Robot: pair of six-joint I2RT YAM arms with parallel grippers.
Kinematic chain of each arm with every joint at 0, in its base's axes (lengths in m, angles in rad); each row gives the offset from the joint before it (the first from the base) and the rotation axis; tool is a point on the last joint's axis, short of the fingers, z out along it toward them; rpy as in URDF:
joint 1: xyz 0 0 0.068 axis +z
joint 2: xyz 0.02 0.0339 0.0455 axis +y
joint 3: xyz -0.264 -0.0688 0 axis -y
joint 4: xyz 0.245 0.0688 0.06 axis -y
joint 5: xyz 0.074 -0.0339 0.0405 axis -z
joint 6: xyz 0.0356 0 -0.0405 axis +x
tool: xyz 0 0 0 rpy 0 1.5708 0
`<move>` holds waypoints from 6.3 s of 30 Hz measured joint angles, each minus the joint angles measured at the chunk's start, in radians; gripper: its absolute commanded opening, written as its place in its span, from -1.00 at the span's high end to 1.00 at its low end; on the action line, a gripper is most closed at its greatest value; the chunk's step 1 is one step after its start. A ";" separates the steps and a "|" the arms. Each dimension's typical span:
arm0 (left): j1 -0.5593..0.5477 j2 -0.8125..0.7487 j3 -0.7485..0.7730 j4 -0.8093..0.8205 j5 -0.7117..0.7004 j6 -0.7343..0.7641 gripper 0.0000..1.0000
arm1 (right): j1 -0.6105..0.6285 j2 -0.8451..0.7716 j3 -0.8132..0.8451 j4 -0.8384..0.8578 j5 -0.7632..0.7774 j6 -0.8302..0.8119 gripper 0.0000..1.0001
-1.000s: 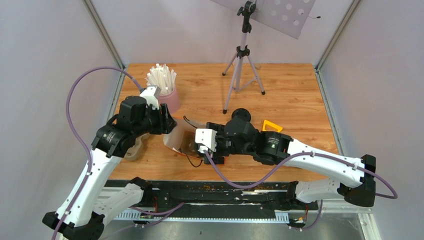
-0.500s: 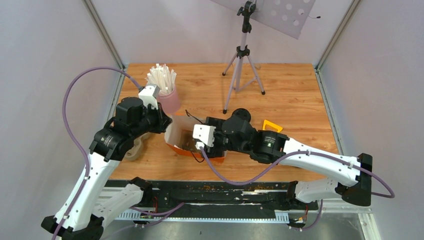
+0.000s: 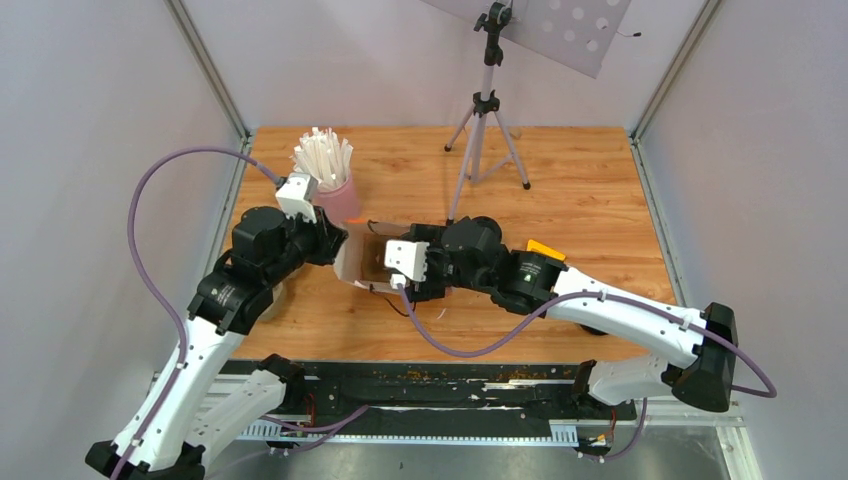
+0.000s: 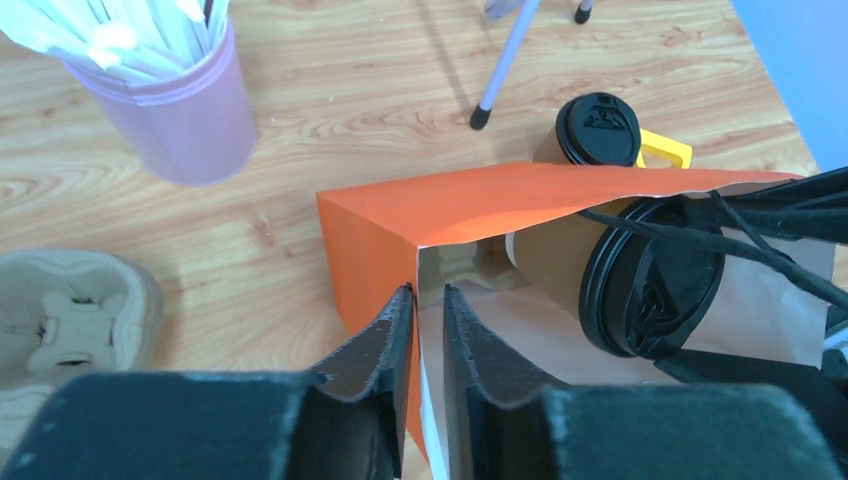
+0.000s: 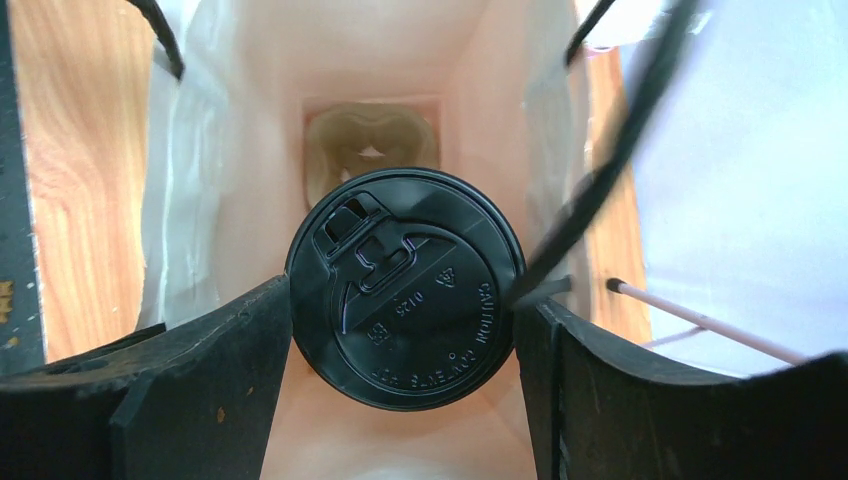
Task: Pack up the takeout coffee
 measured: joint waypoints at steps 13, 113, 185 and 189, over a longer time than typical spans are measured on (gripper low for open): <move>0.000 -0.146 -0.042 -0.157 0.055 -0.029 -0.29 | 0.041 -0.020 -0.078 -0.002 -0.070 -0.022 0.02; 0.000 -0.206 -0.159 -0.188 0.072 -0.109 1.00 | 0.106 0.106 -0.127 0.282 -0.111 -0.283 0.00; 0.000 -0.153 -0.206 -0.160 0.184 -0.054 0.97 | -0.059 0.235 -0.100 0.184 -0.114 -0.528 0.04; 0.000 -0.158 -0.207 -0.161 0.185 -0.057 0.95 | -0.063 0.235 -0.100 0.196 -0.123 -0.525 0.04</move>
